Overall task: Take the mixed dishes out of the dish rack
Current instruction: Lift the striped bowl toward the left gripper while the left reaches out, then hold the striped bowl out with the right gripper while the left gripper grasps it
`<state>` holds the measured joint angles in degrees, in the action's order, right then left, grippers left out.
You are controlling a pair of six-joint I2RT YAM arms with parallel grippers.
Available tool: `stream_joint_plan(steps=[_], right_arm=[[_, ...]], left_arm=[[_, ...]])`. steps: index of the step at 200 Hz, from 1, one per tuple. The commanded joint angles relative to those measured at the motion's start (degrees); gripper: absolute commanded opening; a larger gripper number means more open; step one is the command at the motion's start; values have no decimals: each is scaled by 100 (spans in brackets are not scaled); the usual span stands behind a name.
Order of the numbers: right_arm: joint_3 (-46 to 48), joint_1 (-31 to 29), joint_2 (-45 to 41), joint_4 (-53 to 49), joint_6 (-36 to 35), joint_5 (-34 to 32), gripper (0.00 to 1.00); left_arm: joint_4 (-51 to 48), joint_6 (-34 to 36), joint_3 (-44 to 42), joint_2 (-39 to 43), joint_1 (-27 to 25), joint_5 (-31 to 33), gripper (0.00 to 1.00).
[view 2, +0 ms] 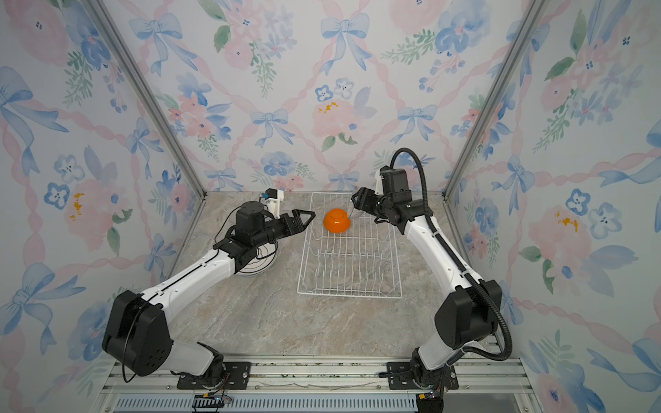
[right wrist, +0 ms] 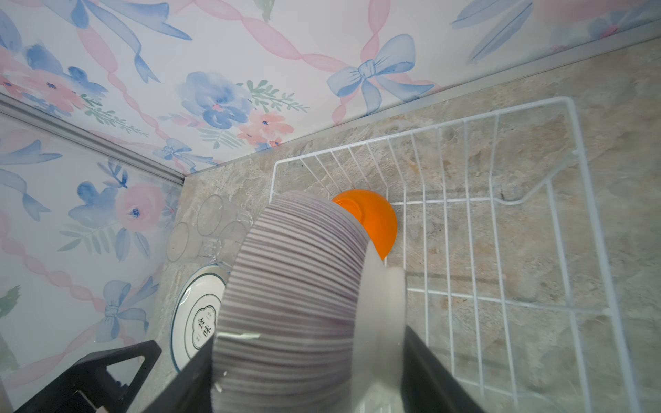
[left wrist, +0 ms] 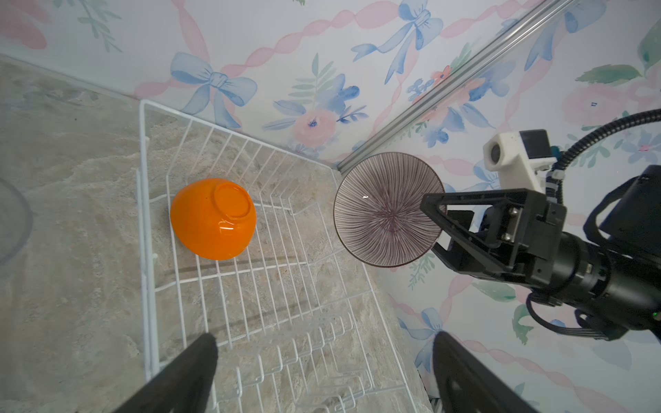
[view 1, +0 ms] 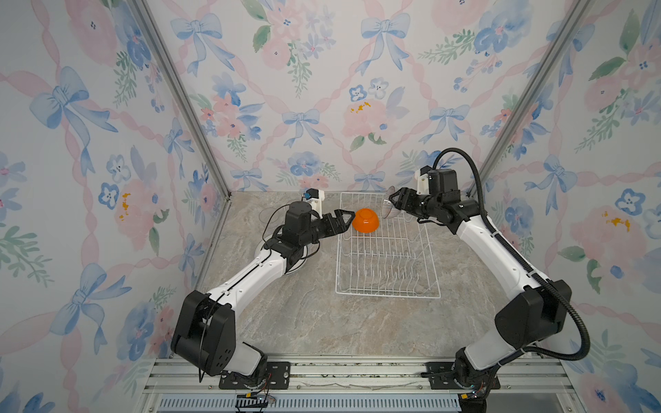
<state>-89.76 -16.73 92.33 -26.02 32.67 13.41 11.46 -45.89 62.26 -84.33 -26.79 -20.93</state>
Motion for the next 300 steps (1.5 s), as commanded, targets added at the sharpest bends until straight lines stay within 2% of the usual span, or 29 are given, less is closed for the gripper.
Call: stream_joint_plan(steps=[1, 49, 110, 153, 191, 228, 300], right_arm=[[75, 67, -283, 623, 275, 493, 53], [371, 60, -553, 1197, 722, 795, 53], [600, 47, -682, 1624, 1013, 1061, 53], [652, -14, -726, 1758, 1041, 1161, 52], [818, -30, -768, 2096, 1106, 1260, 52], [845, -93, -762, 2231, 1103, 1379, 52], [828, -285, -725, 2303, 1098, 1541, 53]], left_arm=[[306, -256, 242, -226, -64, -227, 93], [831, -881, 512, -725, -129, -518, 79], [988, -1311, 994, -1283, -309, -750, 74], [1337, -1696, 1124, -1499, -310, -857, 66], [1654, -2161, 1156, -1766, -321, -992, 54], [1669, -2229, 1257, -1872, -327, -939, 44], [1662, -2308, 1425, -2023, -319, -1036, 35]])
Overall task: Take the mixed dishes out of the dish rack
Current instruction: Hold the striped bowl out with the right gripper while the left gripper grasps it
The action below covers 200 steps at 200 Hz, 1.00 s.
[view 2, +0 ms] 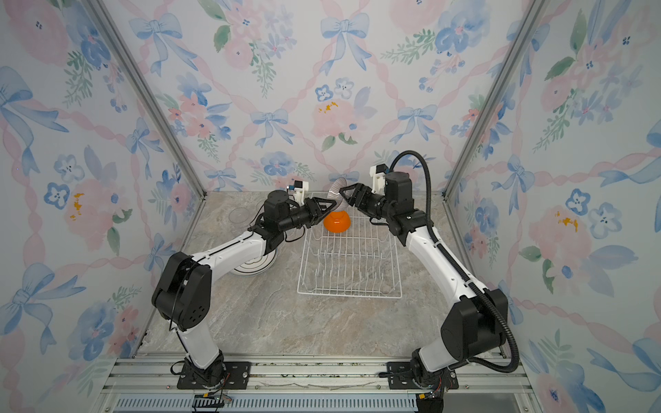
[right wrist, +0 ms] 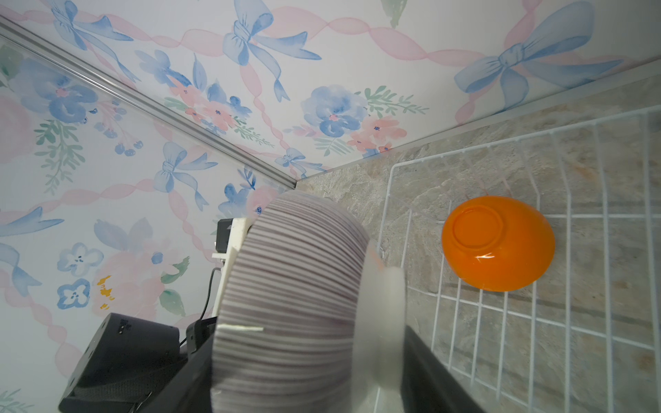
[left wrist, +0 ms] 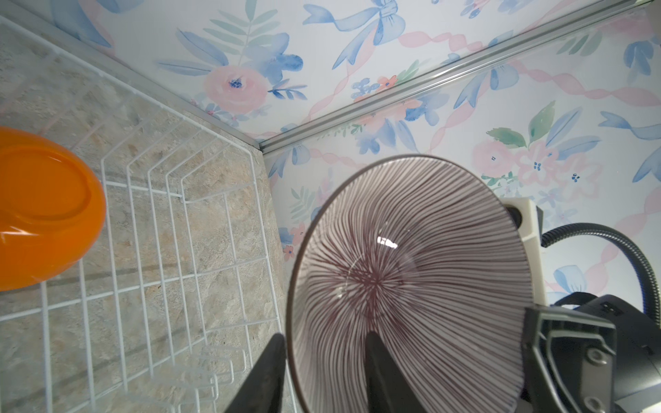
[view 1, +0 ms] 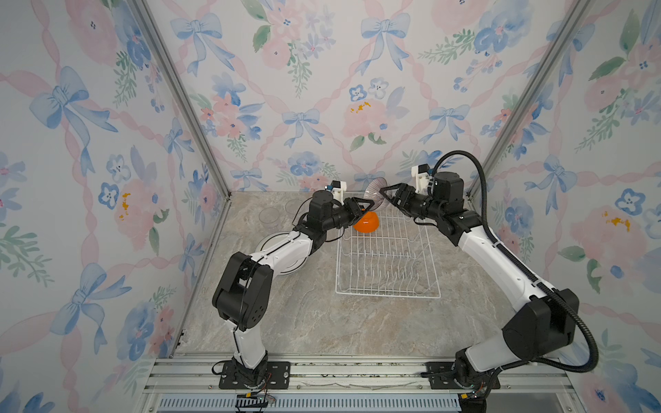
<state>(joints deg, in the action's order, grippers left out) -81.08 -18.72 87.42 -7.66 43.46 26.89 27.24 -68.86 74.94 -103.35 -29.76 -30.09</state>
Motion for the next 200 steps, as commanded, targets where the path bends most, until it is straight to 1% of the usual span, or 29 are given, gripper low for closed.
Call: stream_joint_plan(steps=[1, 13, 21, 42, 54, 90, 95, 104, 123, 139, 156, 173, 200], right_arm=[[-40, -87, -233, 463, 20, 193, 53], [-25, -104, -225, 480, 19, 196, 53], [-12, -121, -226, 480, 17, 195, 53], [-1, -141, -242, 452, -36, 136, 53], [6, -159, -243, 401, -96, 74, 53], [43, -168, -215, 297, -165, -18, 54], [65, -175, -223, 300, -184, -26, 55], [92, -167, -246, 284, -205, -56, 60], [140, -142, -299, 230, -277, -118, 64], [189, -112, -346, 208, -301, -168, 71], [244, -72, -383, 204, -295, -218, 72], [249, -31, -383, 171, -280, -213, 77], [242, -6, -400, 116, -307, -227, 77]], left_arm=[[86, -12, 159, -118, -21, -125, 35], [82, -9, 184, -124, -26, -147, 30], [85, -13, 189, -124, -26, -154, 25], [79, -29, 163, -115, -13, -160, 7], [80, -39, 144, -124, -12, -179, 1], [78, -19, 118, -112, 24, -138, 0], [79, -28, 114, -114, 29, -136, 0], [86, -22, 111, -98, 38, -138, 0], [79, -15, 83, -58, 58, -112, 0], [80, 17, 65, -21, 82, -94, 0], [80, 31, 72, -11, 101, -94, 0], [77, 70, 83, -26, 111, -94, 0], [85, 90, 107, -62, 120, -92, 0]])
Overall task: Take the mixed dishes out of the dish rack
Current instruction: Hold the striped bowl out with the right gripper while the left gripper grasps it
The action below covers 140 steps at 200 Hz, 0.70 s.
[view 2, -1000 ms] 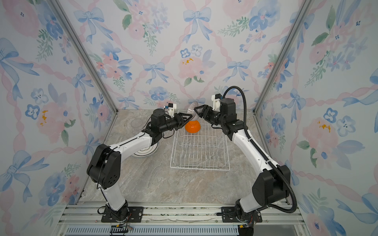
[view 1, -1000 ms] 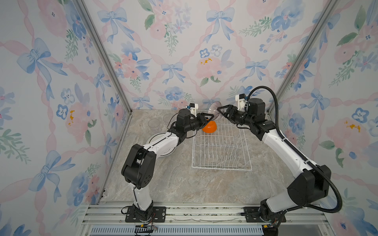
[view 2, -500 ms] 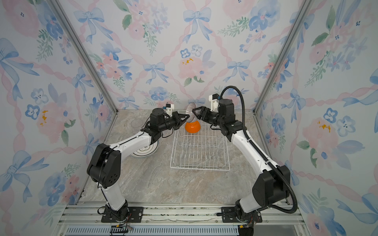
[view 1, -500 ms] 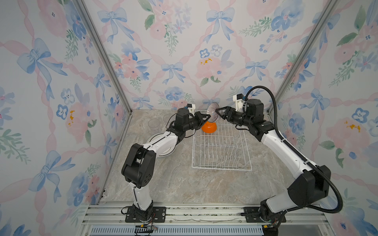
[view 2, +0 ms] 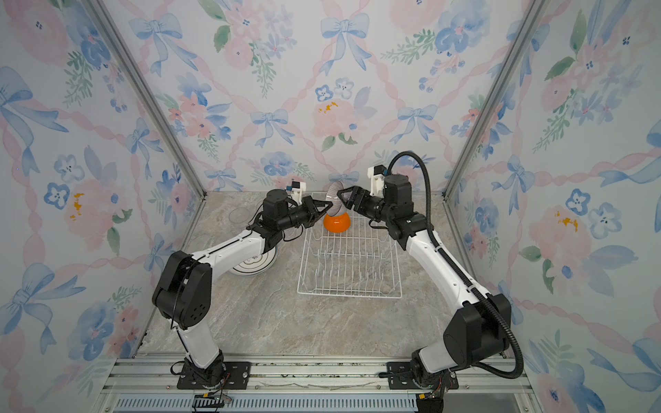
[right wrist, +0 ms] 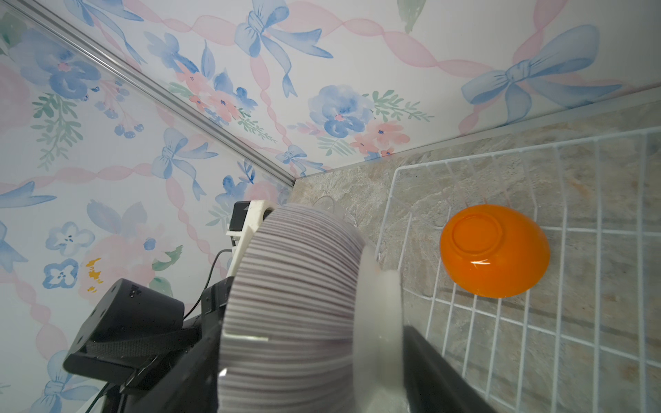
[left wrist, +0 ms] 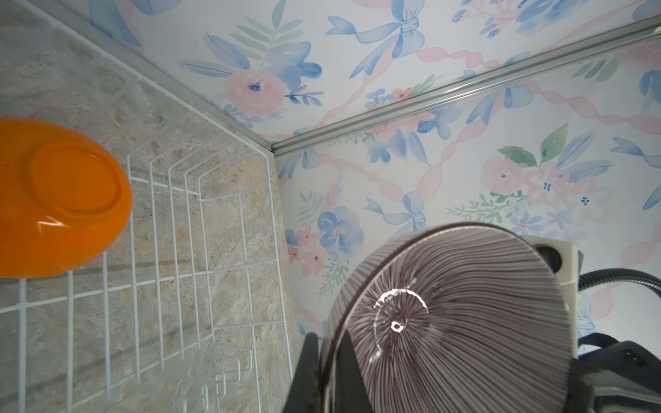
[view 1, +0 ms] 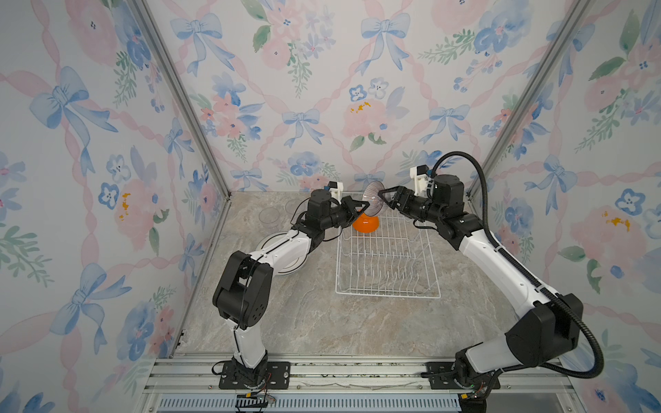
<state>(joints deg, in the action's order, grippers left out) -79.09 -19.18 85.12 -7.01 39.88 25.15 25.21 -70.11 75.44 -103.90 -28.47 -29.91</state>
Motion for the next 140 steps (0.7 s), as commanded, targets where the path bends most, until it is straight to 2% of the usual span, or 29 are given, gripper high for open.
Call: stream_joint_plan(steps=[1, 44, 75, 140], right_arm=[[43, 39, -171, 42, 45, -62, 78], [42, 38, -250, -296, -188, -574, 82], [-9, 21, -190, -336, -200, -603, 84], [40, -8, -318, -295, -130, -626, 90]], left_arm=[[281, 216, 57, -12, -5, -115, 0], [199, 315, 93, 50, 2, -108, 0], [-119, 617, 78, 202, 17, 105, 0], [-153, 706, 85, 348, 32, 173, 0]])
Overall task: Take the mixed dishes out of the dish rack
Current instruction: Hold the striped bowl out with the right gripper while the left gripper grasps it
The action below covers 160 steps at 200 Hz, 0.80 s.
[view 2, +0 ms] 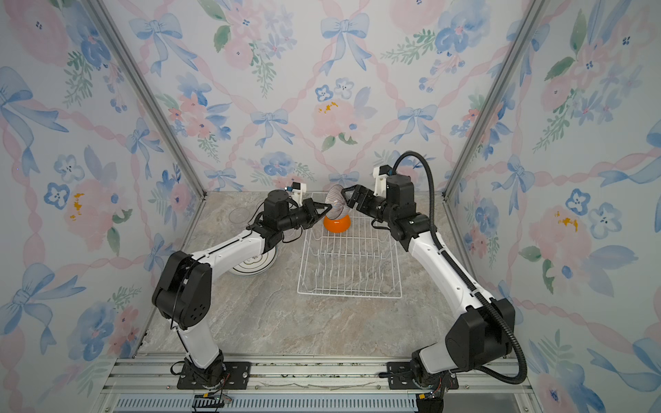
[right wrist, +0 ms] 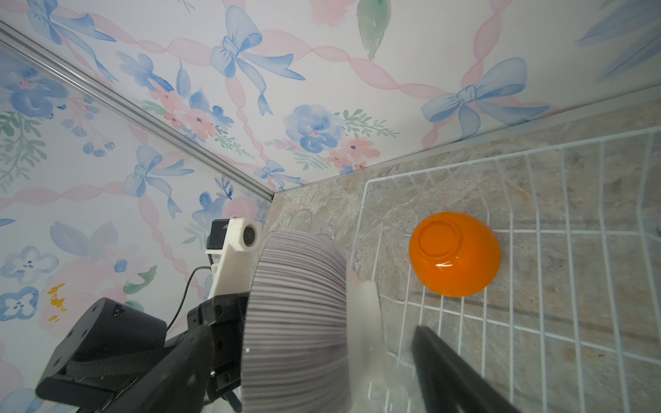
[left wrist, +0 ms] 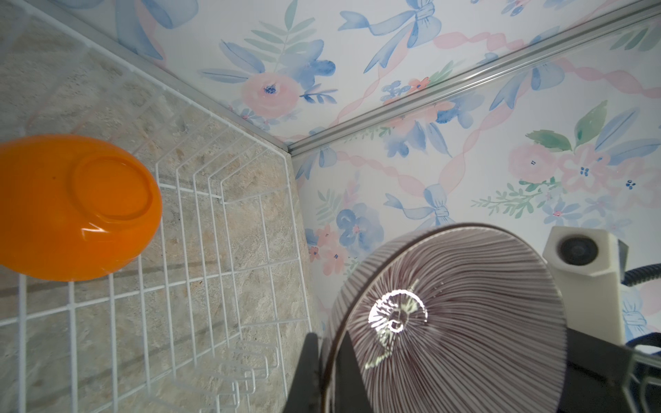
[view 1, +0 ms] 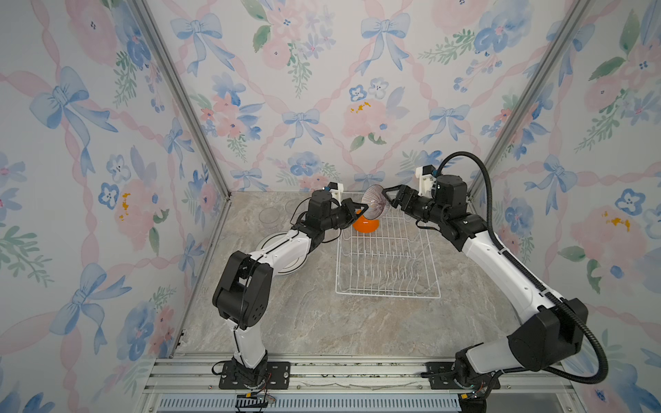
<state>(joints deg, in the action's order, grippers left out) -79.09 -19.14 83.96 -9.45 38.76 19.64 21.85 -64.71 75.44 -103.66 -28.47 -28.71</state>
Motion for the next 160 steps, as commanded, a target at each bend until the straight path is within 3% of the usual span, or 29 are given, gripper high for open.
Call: stream_joint_plan(steps=[1, 73, 160], right_arm=[[50, -12, -208, -49, -18, -79, 90], [78, -2, -315, -53, -8, -108, 100], [75, 33, -231, 43, 78, 1, 97]], left_arm=[[182, 172, 85, 322, 29, 56, 0], [48, 347, 67, 431, 67, 164, 0], [-27, 450, 15, 570, 122, 225, 0]])
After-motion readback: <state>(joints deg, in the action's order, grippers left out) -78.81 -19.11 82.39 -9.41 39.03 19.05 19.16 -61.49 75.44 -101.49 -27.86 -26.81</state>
